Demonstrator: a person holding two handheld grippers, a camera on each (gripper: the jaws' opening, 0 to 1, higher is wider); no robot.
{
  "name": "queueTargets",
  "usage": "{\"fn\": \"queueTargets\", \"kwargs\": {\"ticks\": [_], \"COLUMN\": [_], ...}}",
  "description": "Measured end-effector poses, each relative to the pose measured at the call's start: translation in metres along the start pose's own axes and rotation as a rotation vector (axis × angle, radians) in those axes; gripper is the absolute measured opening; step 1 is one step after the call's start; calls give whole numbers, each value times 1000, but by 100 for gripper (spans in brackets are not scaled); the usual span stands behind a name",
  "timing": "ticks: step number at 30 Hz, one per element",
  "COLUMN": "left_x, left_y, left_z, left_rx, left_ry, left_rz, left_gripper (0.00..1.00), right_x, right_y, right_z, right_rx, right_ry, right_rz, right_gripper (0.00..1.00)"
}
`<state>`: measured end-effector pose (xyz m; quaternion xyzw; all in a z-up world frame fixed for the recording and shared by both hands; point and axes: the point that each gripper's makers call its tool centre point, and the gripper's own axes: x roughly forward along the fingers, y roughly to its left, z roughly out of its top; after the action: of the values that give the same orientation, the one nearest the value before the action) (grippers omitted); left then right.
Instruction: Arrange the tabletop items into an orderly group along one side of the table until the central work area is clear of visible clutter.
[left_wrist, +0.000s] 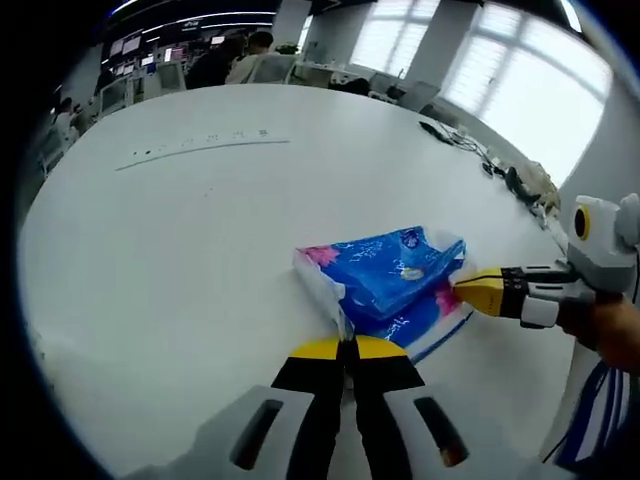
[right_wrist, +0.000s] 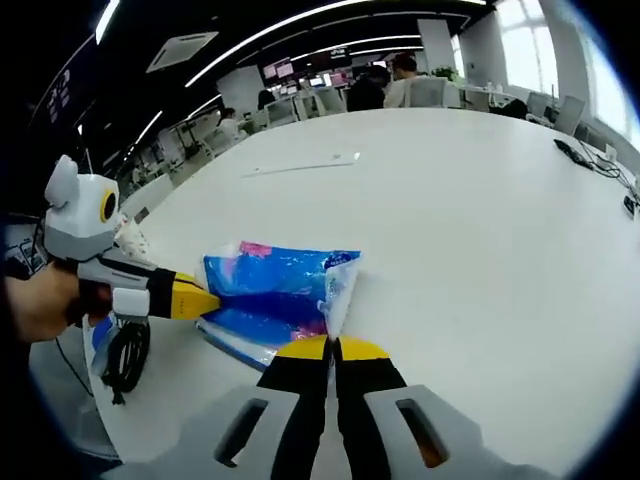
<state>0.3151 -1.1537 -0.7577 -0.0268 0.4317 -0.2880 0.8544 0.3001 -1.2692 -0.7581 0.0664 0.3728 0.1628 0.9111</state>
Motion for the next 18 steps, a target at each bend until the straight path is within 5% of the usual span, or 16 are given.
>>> {"fn": "queueTargets", "kwargs": {"ticks": [18], "left_x": [4], "left_y": [3], "left_z": [0], "left_rx": [-23], "left_ry": [4], "left_rz": [-1], "left_gripper": [0], "right_x": [5], "right_y": [-1], "right_z": [-1], "right_rx": [-13], "right_ry": [20], "right_rz": [2], "right_gripper": [0]}}
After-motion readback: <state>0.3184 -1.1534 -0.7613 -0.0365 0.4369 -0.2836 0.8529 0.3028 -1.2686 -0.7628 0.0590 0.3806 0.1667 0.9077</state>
